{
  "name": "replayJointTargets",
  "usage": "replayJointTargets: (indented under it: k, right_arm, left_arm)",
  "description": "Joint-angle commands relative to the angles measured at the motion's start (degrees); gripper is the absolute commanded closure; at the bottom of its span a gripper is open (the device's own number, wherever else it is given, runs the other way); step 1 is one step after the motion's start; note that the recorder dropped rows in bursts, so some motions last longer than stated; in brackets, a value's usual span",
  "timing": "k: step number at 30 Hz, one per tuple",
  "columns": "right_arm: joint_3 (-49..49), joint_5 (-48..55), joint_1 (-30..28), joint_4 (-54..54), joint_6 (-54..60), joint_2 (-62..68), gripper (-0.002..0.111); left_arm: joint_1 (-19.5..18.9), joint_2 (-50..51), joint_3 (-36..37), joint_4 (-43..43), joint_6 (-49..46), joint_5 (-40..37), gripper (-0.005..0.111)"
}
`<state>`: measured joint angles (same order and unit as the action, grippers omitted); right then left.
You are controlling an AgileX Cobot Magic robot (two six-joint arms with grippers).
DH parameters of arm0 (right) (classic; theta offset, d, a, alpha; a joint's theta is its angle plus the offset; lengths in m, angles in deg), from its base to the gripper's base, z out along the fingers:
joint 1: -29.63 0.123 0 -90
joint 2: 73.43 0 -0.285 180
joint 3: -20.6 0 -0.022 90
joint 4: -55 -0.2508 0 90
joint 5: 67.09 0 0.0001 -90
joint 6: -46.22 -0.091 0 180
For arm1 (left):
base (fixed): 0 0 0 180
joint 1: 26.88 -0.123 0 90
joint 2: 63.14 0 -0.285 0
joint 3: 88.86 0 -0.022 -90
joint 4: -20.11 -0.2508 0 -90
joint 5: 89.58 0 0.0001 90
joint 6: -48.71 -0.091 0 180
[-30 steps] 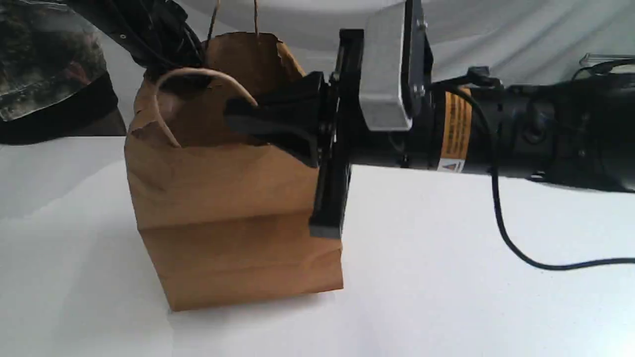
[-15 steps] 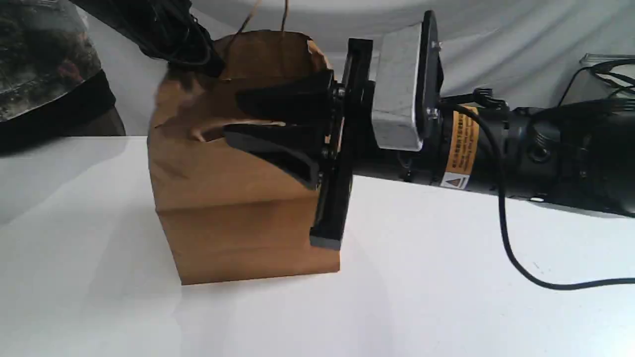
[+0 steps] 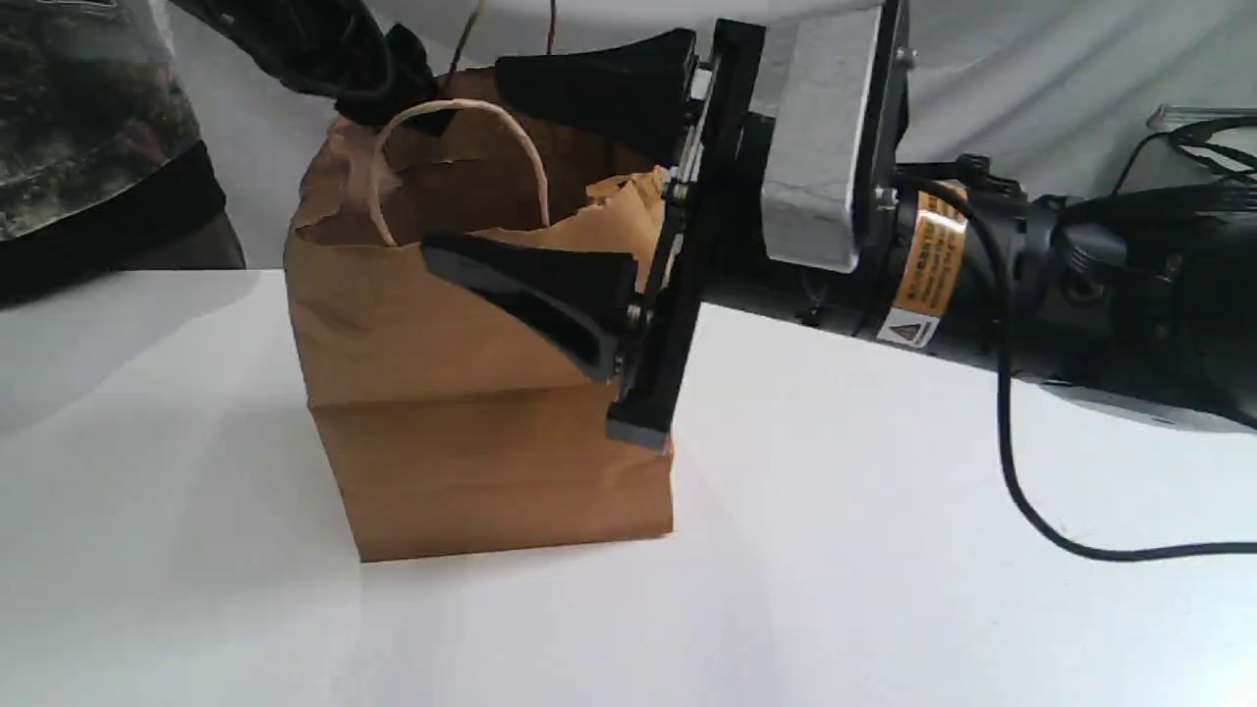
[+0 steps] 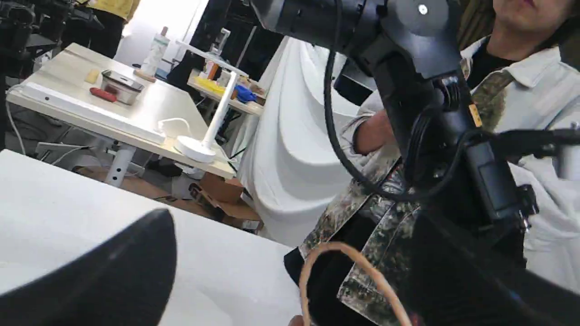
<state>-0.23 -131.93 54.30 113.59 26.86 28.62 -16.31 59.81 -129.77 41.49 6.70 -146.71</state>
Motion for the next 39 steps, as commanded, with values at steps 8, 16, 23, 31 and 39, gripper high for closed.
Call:
replayJointTargets:
  k: [8, 16, 23, 31, 39]
  right_arm:
    - [-0.33, 6.12, -0.04, 4.20, 1.18, -9.66, 0.045]
    - [-3.79, 23.71, -0.04, 6.09, 1.15, -22.41, 0.048]
    - [-8.74, 37.36, -0.04, -5.55, 5.27, -35.29, 0.062]
    - [-16.73, 49.55, -0.04, -17.03, 8.78, -52.27, 0.084]
    - [-24.70, 49.55, -0.04, -25.18, 8.86, -66.91, 0.105]
  left_arm:
    - [-1.77, -10.97, -0.05, -0.21, 3.47, -2.69, 0.040]
    - [-7.10, -15.75, 2.09, 7.14, 3.12, -4.81, 0.040]
    - [-7.27, -24.58, 16.25, 10.91, -2.97, 6.52, 0.040]
    - [-7.27, -42.00, 43.64, 32.69, -23.33, 32.53, 0.040]
    - [-7.27, -60.43, 65.37, 78.27, -67.41, 38.79, 0.040]
